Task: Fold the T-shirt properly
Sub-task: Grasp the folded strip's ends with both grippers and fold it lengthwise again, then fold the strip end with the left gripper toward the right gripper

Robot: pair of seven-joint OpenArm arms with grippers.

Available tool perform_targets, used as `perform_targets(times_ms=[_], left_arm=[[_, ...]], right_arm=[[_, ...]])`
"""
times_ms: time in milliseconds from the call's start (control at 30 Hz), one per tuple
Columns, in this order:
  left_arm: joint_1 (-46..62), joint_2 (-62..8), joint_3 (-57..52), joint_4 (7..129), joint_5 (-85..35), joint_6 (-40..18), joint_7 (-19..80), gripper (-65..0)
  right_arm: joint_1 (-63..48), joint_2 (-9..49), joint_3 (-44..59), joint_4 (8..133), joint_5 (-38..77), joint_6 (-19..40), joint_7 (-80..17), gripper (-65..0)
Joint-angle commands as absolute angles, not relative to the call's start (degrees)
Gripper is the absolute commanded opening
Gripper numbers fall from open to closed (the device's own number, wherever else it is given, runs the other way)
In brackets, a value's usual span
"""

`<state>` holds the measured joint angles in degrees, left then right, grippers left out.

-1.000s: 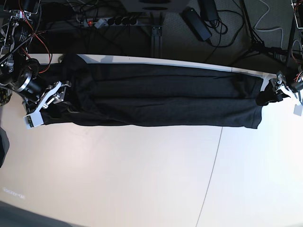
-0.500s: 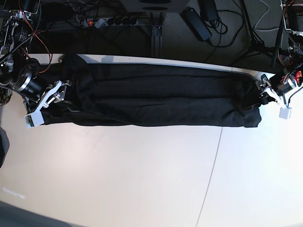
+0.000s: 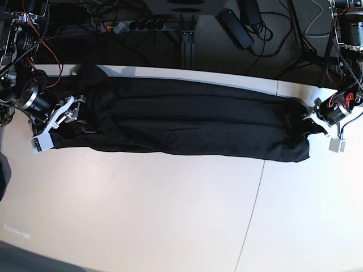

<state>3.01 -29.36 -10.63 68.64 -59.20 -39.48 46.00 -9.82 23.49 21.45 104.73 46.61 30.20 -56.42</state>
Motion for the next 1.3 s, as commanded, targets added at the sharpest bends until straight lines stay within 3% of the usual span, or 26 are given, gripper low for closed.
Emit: perform_targets(times_ms=[0, 367, 567, 700, 900, 1267], left_arm=[[0.60, -31.05, -11.88, 69.41, -60.05, -40.00, 44.31, -65.0], [-10.87, -36.23, -12.73, 69.14, -51.59, -40.00, 42.50, -65.0], [-11.27, -35.51, -12.10, 74.41, -58.87, -40.00, 48.14, -65.0], [-8.86, -31.97, -9.30, 86.50, -59.42, -40.00, 51.46, -65.0], [-4.67, -26.55, 0.89, 103.18, -49.43, -37.04, 51.51, -65.0], [-3.49, -14.48, 19.33, 103.59, -25.71, -31.86, 48.23, -65.0]], right_arm=[[-9.23, 24.45, 21.89, 105.54, 47.57, 33.23, -55.35, -20.7], [-9.23, 24.43, 21.91, 105.54, 47.59, 33.23, -55.35, -20.7], [-9.23, 24.43, 21.89, 105.54, 47.59, 33.23, -55.55, -20.7], [-9.21, 24.43, 21.91, 105.54, 47.59, 33.23, -55.51, -20.7], [-9.21, 24.43, 21.91, 105.54, 47.59, 33.23, -55.53, -20.7], [-9.21, 24.45, 21.91, 105.54, 47.59, 33.23, -55.55, -20.7]])
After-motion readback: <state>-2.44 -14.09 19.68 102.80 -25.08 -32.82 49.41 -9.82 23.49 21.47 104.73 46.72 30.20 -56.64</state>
